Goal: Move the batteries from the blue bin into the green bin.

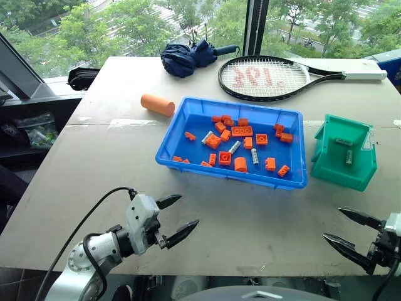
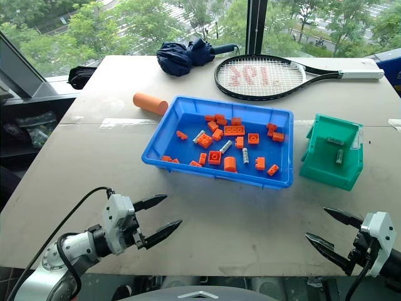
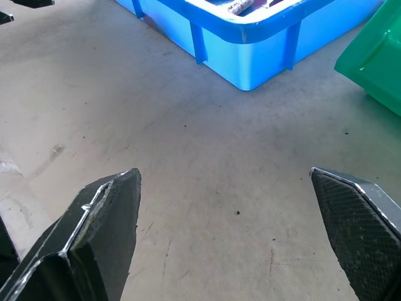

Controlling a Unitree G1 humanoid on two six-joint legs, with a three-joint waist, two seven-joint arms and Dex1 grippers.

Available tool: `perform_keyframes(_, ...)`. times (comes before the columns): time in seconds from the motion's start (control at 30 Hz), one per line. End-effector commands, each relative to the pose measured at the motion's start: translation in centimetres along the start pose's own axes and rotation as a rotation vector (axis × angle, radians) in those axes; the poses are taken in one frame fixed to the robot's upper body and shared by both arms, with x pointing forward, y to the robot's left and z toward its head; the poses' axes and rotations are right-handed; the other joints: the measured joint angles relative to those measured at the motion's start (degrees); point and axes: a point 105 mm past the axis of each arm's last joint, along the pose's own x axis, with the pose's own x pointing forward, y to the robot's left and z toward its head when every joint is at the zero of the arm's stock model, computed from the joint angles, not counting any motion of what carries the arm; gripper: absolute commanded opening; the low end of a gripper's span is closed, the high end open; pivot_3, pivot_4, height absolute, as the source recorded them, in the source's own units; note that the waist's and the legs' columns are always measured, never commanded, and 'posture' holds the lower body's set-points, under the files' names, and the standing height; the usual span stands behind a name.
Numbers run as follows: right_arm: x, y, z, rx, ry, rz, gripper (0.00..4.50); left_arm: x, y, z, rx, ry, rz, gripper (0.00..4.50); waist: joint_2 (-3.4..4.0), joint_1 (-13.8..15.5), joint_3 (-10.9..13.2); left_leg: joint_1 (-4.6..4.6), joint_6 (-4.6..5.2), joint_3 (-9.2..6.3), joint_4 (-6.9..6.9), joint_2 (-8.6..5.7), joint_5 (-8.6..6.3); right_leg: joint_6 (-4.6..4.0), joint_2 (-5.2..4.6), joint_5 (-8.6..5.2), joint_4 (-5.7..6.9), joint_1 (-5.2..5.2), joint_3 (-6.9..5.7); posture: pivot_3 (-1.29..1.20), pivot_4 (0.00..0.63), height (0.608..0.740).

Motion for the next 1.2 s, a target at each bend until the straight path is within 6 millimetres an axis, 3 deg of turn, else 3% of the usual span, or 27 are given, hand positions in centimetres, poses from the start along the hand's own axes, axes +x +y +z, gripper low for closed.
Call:
perform_keyframes(0.03, -0.2, 0.3, 0.7, -0.03, -0.017, 0.003, 4.33, -0.4, -0.1, 0.4, 0.01, -0.008, -0.013, 4.5, 0.0, 0.0, 0.0, 0.0, 0.0, 0.0, 0.0, 0.0, 0.0, 0.0, 0.0, 0.0, 0.0, 0.0, 0.0, 0.0, 0.15, 0.74)
perform_keyframes(0.2, 0.2, 1.2, 2.2, -0.041, -0.022, 0.076, 4.33, -0.7, -1.2, 1.4, -0.014, -0.052, -0.092, 4.5, 0.02, -0.02, -0.01, 0.0, 0.0, 0.01, 0.0, 0.0, 0.0, -0.01, -0.02, -0.01, 0.01, 0.0, 0.01, 0.0, 0.15, 0.74)
perform_keyframes(0.33, 1.5, 1.8, 5.8, -0.067, -0.09, 0.146, 4.33, -0.7, -2.3, 3.8, -0.018, -0.105, -0.198, 4.5, 0.0, 0.0, -0.01, 0.01, 0.0, 0.0, 0.0, 0.01, 0.0, -0.01, -0.09, -0.01, 0.03, 0.0, 0.02, 0.0, 0.15, 0.74)
perform_keyframes(0.47, 3.9, 1.6, 9.3, -0.134, -0.111, 0.177, 4.33, -0.9, -0.9, 5.2, 0.052, -0.075, -0.282, 4.5, 0.0, 0.0, -0.02, 0.07, -0.01, -0.01, 0.05, 0.0, 0.01, -0.01, 0.05, 0.0, 0.12, 0.04, -0.04, 0.0, 0.15, 0.74)
perform_keyframes(0.57, 6.1, 1.3, 11.8, -0.175, -0.124, 0.198, 4.33, -1.5, 1.4, 7.2, 0.049, -0.094, -0.302, 4.5, -0.06, -0.06, -0.01, 0.02, 0.0, -0.02, 0.05, -0.01, 0.01, 0.01, 0.17, 0.01, 0.12, -0.01, -0.05, 0.0, 0.15, 0.74)
perform_keyframes(0.73, 10.7, -0.8, 14.8, -0.337, -0.058, 0.155, 4.33, -2.4, 4.4, 10.7, 0.161, -0.048, -0.357, 4.5, -0.12, -0.49, 0.09, 0.02, -0.01, -0.08, 0.06, 0.0, 0.02, 0.14, 0.3, 0.1, 0.13, -0.08, -0.09, 0.0, 0.15, 0.74)
perform_keyframes(0.83, 13.7, -1.8, 14.7, -0.35, 0.07, 0.138, 4.33, -2.7, 5.4, 12.6, 0.24, -0.017, -0.378, 4.5, -0.19, -0.7, 0.18, -0.13, -0.01, -0.06, 0.02, -0.01, 0.02, 0.19, 0.27, 0.11, 0.08, -0.17, -0.1, 0.0, 0.15, 0.74)
perform_keyframes(0.9, 16.1, -3.3, 14.4, -0.277, 0.171, 0.038, 4.33, -2.9, 5.6, 13.5, 0.277, 0.014, -0.397, 4.5, -0.29, -0.93, 0.22, -0.39, -0.02, -0.09, 0.0, -0.02, 0.02, 0.19, 0.25, 0.12, 0.08, -0.43, -0.12, 0.0, 0.15, 0.74)
perform_keyframes(1.0, 18.9, -3.3, 14.6, -0.177, 0.204, 0.004, 4.33, -3.1, 5.7, 14.4, 0.323, 0.054, -0.415, 4.5, -0.37, -1.55, 0.27, -0.49, -0.04, -0.06, -0.03, -0.02, 0.04, 0.2, 0.24, 0.12, 0.14, -0.58, -0.1, 0.0, 0.15, 0.74)
perform_keyframes(1.2, 21.1, -1.9, 13.3, -0.122, 0.276, 0.002, 4.33, -3.6, 5.7, 15.9, 0.39, 0.104, -0.401, 4.5, -0.36, -1.58, 0.27, -1.07, -0.16, -0.12, -0.05, -0.02, 0.11, 0.21, 0.24, 0.14, 0.24, -1.19, -0.17, 0.0, 0.15, 0.74)
